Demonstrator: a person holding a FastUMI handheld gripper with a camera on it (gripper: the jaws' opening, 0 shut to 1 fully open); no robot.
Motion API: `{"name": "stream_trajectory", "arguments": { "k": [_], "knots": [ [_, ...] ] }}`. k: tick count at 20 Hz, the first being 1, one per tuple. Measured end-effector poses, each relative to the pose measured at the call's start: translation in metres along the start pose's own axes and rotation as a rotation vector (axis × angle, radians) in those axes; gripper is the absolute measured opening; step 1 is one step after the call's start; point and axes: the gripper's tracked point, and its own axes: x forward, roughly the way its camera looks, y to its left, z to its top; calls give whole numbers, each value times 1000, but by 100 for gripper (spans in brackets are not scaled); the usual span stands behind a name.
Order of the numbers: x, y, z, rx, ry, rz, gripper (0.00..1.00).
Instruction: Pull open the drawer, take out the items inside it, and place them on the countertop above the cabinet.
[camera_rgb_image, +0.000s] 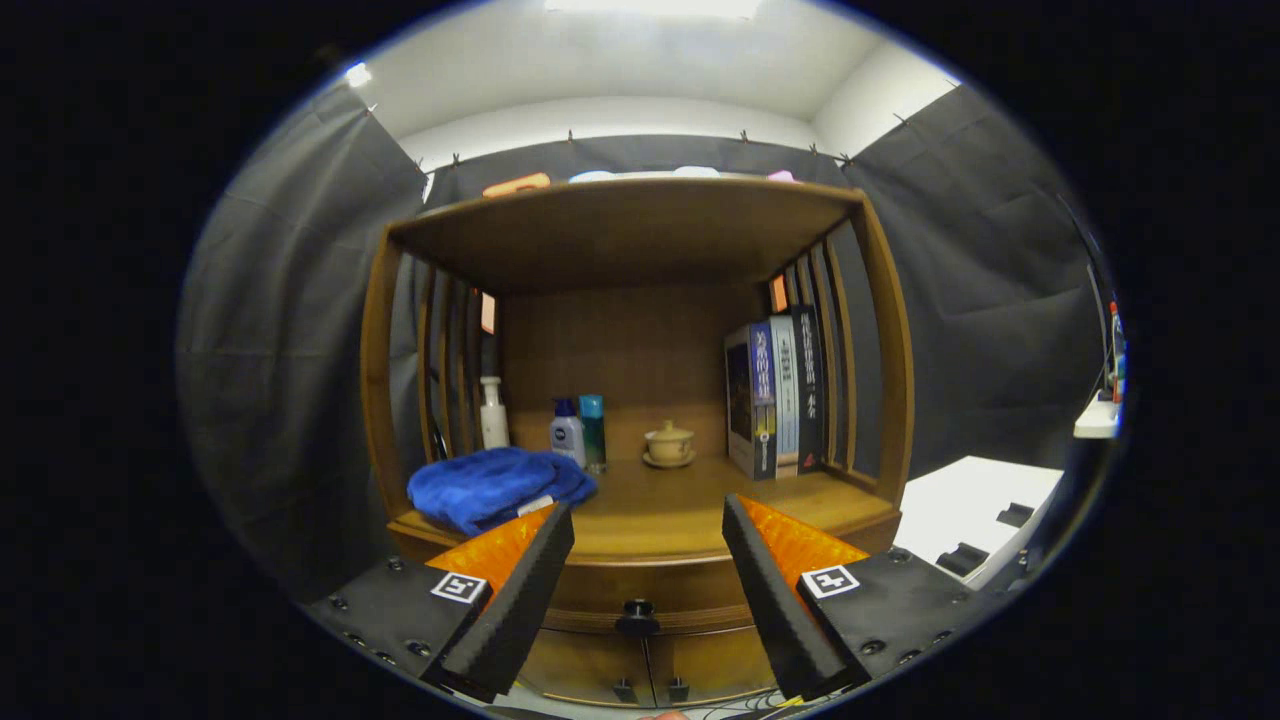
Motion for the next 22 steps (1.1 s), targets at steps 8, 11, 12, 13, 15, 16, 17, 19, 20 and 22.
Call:
{"name": "stream_trajectory", "arguments": {
  "k": [8, 11, 12, 13, 15, 16, 17, 19, 20, 22],
  "knots": [
    [45, 4, -134, 16, 163, 3, 99],
    [55, 0, -144, 20, 176, -1, 98],
    [54, -1, -146, 22, 179, 4, 95],
    [56, -2, -147, 21, 178, 0, 92],
    [57, -3, -145, 18, 172, -5, 87],
    [57, 2, -147, 25, 181, 13, 85],
    [60, 5, -149, 30, 183, 13, 77],
    [59, 7, -149, 4, 170, 6, 62],
    [58, 6, -150, -25, 166, 0, 55],
    [57, 6, -152, -80, 164, -3, 53]
  ]
}}
